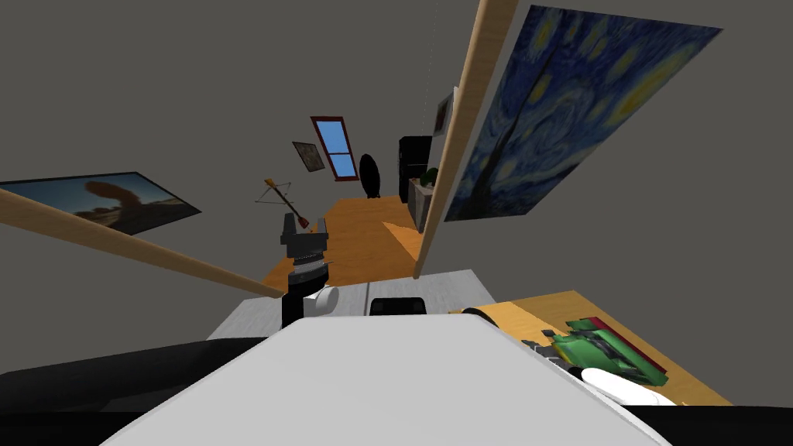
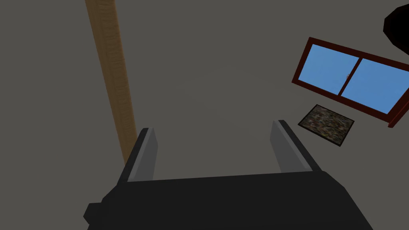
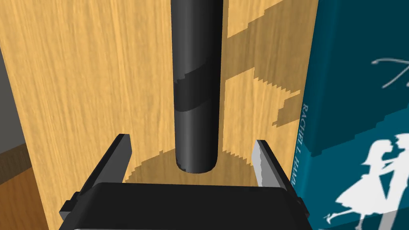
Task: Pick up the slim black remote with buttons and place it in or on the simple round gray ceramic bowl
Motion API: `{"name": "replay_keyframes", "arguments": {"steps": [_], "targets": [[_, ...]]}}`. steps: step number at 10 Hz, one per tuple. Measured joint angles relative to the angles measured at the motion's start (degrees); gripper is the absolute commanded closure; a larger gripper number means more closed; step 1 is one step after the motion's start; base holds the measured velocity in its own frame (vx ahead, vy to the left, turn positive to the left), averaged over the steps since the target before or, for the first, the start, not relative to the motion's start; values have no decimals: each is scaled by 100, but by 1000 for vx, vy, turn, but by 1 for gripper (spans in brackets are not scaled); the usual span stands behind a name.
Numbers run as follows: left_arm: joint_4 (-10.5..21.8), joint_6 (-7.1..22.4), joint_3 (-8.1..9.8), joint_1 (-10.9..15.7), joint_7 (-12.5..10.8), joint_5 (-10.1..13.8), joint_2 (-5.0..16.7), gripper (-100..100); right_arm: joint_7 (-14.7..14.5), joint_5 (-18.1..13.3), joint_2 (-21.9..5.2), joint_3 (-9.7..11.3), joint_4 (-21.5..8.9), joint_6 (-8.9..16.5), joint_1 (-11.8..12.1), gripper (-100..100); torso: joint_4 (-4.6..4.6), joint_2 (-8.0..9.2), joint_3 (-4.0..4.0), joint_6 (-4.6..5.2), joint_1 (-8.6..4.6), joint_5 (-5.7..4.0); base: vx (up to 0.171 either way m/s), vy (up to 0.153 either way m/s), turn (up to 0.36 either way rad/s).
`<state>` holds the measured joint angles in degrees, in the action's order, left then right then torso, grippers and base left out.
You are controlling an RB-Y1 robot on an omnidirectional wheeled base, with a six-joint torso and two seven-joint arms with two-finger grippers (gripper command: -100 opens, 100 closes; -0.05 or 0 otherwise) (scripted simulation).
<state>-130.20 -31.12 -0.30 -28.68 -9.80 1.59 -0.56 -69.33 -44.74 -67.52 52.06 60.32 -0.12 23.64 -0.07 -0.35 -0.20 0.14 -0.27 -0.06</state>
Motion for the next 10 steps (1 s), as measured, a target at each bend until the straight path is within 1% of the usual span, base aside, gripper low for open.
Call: {"name": "replay_keyframes", "arguments": {"steps": [1, 2, 4, 5, 6, 7, 10], "targets": [[0, 0, 0, 0, 0, 0, 0, 0, -25, -9, 4, 8, -10, 3, 5, 0, 2, 12, 6, 4, 10, 2, 6, -7, -6], [0, 0, 0, 0, 0, 0, -1, 0, -23, -8, 3, 7, -9, 3, 4, -100, 5, 21, 12, 4, 20, 4, 3, -37, 57], [0, 0, 0, 0, 0, 0, 0, 0, -45, -57, 268, 21, -216, 53, -62, -100, 6, 26, 15, 3, 4, 0, 0, -68, 72], [0, 0, 0, 0, 0, 0, 0, 0, -11, -25, 331, 158, -197, 174, -109, -100, 6, 29, 17, 4, -2, -1, -3, -66, 38], [0, 0, 0, 0, 0, 0, 0, 0, -5, -37, 402, 159, -212, 248, -93, -100, 7, 29, 17, 5, 0, 0, 1, -24, 6], [0, 0, 0, 0, 0, 0, -1, 0, -6, -39, 414, 157, -207, 250, -88, 100, 7, 29, 17, 4, -2, -4, 0, 0, 0], [0, 0, 0, 0, 0, 0, -1, 0, -11, -41, 417, 165, -205, 240, -83, 100, 10, 26, 17, 2, 3, 1, -2, 0, 0]]}}
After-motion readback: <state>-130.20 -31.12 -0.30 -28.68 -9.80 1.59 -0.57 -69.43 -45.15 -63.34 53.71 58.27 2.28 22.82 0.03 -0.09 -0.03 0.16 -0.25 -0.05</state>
